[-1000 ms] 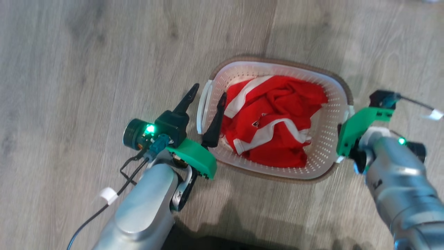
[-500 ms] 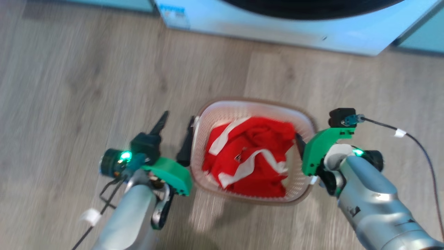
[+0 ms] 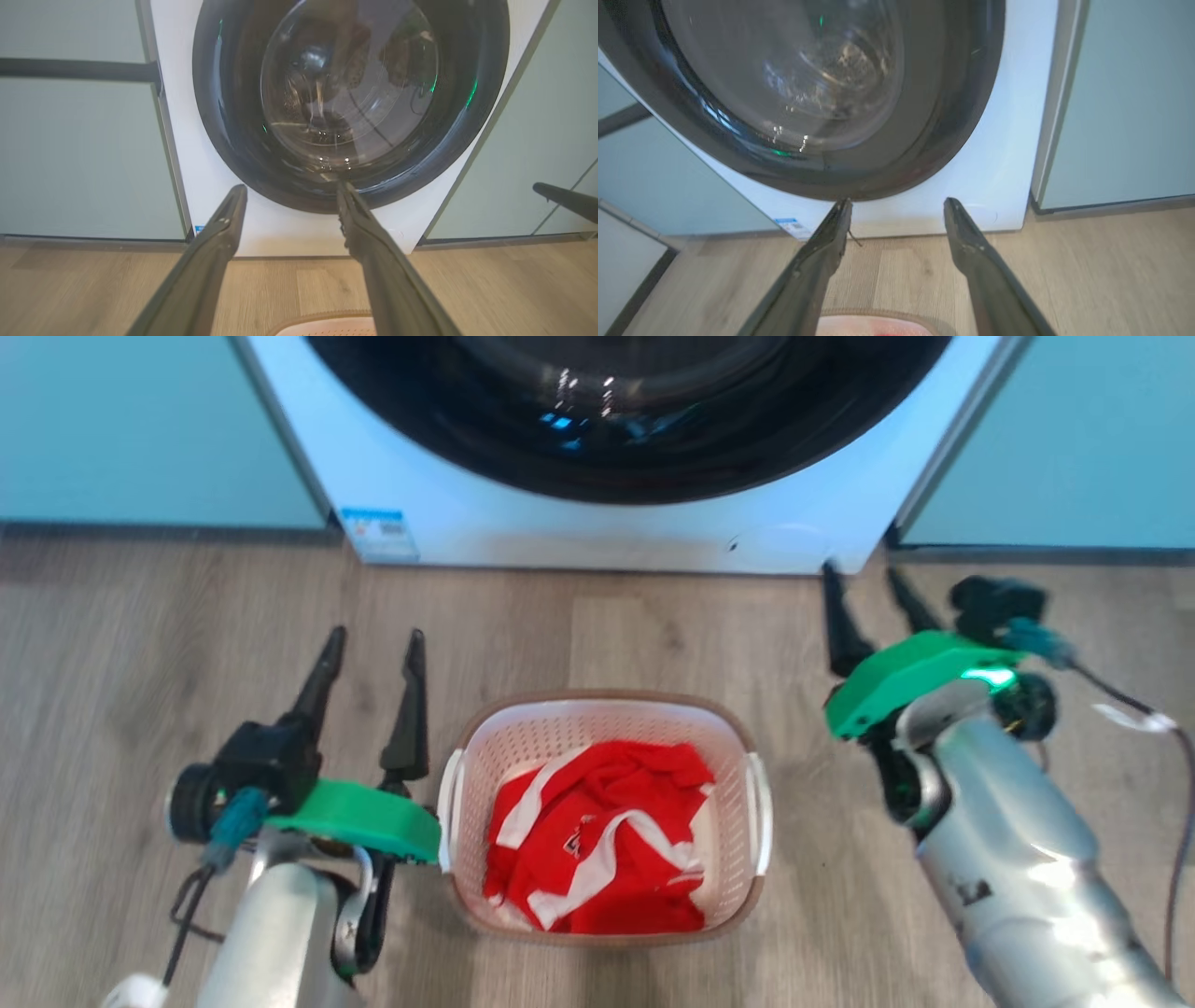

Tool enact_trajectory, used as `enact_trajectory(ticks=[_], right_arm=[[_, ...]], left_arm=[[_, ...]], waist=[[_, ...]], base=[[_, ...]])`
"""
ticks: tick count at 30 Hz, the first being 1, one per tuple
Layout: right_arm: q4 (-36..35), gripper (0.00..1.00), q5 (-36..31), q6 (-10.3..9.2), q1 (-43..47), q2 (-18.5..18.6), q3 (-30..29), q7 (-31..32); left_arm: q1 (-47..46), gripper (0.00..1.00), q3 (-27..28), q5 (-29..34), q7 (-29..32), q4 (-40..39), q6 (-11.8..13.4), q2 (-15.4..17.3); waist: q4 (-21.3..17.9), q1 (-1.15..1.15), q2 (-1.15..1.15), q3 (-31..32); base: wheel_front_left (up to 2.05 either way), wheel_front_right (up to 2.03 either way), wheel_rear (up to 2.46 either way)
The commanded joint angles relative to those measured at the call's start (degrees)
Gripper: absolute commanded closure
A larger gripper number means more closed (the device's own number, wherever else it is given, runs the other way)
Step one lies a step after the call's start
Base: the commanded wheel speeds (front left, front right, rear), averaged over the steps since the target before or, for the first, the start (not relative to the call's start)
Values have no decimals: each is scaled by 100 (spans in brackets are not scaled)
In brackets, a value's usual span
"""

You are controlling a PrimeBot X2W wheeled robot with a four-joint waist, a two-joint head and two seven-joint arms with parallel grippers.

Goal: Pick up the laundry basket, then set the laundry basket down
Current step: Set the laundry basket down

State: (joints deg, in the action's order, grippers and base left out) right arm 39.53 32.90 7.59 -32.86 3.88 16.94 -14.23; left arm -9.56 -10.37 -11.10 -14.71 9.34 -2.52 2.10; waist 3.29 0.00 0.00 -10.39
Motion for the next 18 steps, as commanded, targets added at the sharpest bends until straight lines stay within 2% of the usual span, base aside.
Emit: enact_trajectory(ticks=[1,5,10,14,18], right_arm=[[-349,0,-139,-10,185,-100,-21,-73],[-1572,0,-624,-10,882,-100,-404,-75],[-2693,0,-913,-10,1635,-100,-605,-75],[-3326,0,-977,-10,2153,-100,-633,-76],[-3655,0,-1194,-10,2593,-100,-600,-76]], left_arm=[[-66,0,235,32,-29,-284,-9,77],[191,0,364,35,-29,-795,40,77],[531,0,411,77,-29,-1270,134,77],[843,0,413,93,-29,-1474,195,77],[1135,0,318,4,-29,-1314,184,77]], waist=[[-141,0,0,162],[-216,0,0,327],[-282,0,0,476],[-327,0,0,578],[-327,0,0,674]], base=[[0,0,0],[0,0,0],[0,0,0],[0,0,0],[0,0,0]])
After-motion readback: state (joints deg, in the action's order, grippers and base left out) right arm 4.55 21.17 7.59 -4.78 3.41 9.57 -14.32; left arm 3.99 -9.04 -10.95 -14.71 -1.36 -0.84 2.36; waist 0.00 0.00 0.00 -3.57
